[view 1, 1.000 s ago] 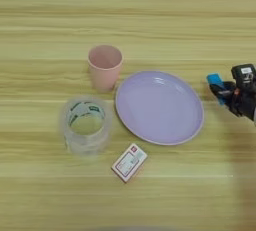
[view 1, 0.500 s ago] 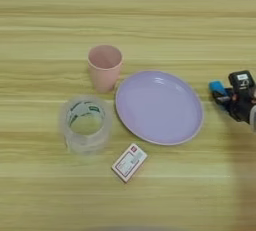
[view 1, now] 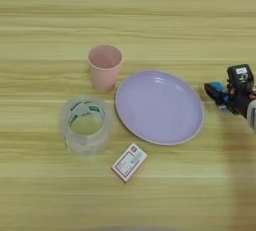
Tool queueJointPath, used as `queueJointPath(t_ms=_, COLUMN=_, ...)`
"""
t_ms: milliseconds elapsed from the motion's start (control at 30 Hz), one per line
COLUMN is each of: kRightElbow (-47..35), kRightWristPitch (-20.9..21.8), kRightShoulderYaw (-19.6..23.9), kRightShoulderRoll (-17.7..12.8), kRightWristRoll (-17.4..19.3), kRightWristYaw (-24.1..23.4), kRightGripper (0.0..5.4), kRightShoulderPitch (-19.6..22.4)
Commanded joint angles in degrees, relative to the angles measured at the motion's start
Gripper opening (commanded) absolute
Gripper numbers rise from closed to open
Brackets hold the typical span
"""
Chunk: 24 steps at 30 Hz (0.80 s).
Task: Move the objects on the table
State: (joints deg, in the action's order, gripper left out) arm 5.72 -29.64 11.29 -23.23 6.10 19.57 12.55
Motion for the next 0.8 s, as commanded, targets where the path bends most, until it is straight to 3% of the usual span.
queueJointPath(t_ms=33, kRightElbow=-4.8, kRightWristPitch=4.9, kRightShoulderYaw=1.8, kRightShoulderRoll=-0.1, kRightWristRoll=1.4, kRightWristYaw=-1.1, kRightGripper=4.07, kRightShoulderPitch=3.9)
queueJointPath(t_ms=233, kRightElbow=-8.5, kRightWristPitch=6.7, kRightShoulderYaw=0.9, kRightShoulderRoll=0.4, kRightWristRoll=2.6, kRightWristYaw=0.4, kRightGripper=4.74, kRightShoulderPitch=2.1)
queueJointPath(t_ms=433, kRightElbow=-14.9, kRightWristPitch=3.8, kRightShoulderYaw=-2.3, kRightShoulderRoll=0.7, kRightWristRoll=4.2, kRightWristYaw=4.2, kRightGripper=5.38, kRightShoulderPitch=-0.7)
queueJointPath(t_ms=567, kRightElbow=-19.3, kRightWristPitch=0.4, kRightShoulderYaw=-4.7, kRightShoulderRoll=0.5, kRightWristRoll=5.9, kRightWristYaw=6.9, kRightGripper=5.38, kRightShoulderPitch=-2.7)
queueJointPath(t_ms=800, kRightElbow=-22.4, kRightWristPitch=-2.0, kRightShoulderYaw=-8.6, kRightShoulderRoll=0.2, kRightWristRoll=5.8, kRightWristYaw=9.6, kRightGripper=5.38, kRightShoulderPitch=-4.6)
